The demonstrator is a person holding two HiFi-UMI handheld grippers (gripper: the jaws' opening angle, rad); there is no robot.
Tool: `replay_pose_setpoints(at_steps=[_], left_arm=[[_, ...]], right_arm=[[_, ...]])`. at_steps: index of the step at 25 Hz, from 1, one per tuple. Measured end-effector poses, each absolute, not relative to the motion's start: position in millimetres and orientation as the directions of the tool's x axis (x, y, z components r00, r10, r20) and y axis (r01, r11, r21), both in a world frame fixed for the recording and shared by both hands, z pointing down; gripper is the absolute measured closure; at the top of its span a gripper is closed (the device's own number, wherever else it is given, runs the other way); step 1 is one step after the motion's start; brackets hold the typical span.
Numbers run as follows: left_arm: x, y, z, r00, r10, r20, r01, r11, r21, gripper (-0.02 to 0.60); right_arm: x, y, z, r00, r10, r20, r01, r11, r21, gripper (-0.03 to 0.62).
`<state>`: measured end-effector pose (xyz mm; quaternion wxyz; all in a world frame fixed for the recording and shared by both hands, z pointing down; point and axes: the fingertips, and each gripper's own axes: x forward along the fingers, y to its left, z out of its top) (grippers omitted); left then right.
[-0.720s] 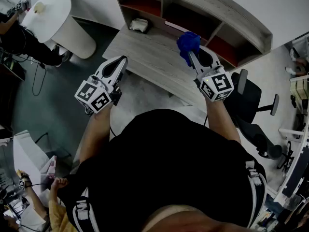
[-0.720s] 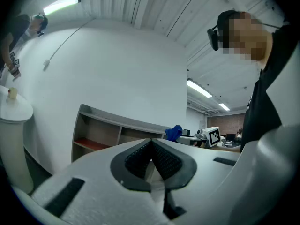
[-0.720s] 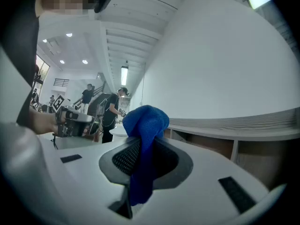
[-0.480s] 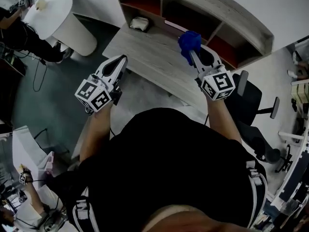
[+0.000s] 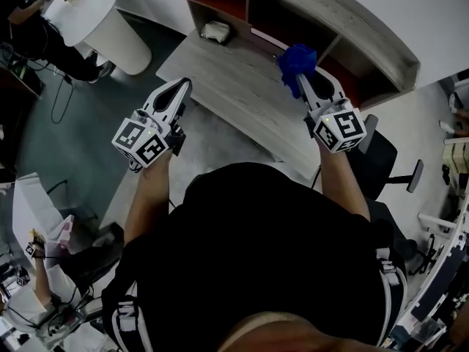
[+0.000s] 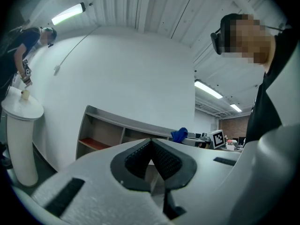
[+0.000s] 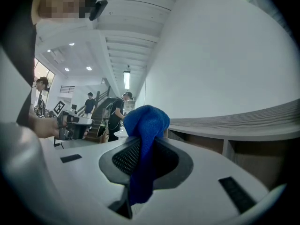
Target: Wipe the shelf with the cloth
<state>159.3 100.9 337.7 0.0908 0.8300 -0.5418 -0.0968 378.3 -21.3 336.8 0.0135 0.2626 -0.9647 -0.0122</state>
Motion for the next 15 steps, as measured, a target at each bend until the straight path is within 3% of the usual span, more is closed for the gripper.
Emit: replay_pose_setpoints(at_steps=[5, 15], left_arm=[[164, 99, 345, 0.368, -0.929, -0.046, -0.895, -0.368, 0.253, 0.565], [105, 104, 372, 0.281, -0.959, -0.04, -0.911, -0.28, 0.303, 0.565]], right_arm=[[393, -28, 353, -0.862, -0.504, 0.056, -0.504, 0.864, 0.009, 0.528], [359, -31, 374, -0.872, -0.477, 0.108, -0.48, 0.877, -0.009, 0.528]])
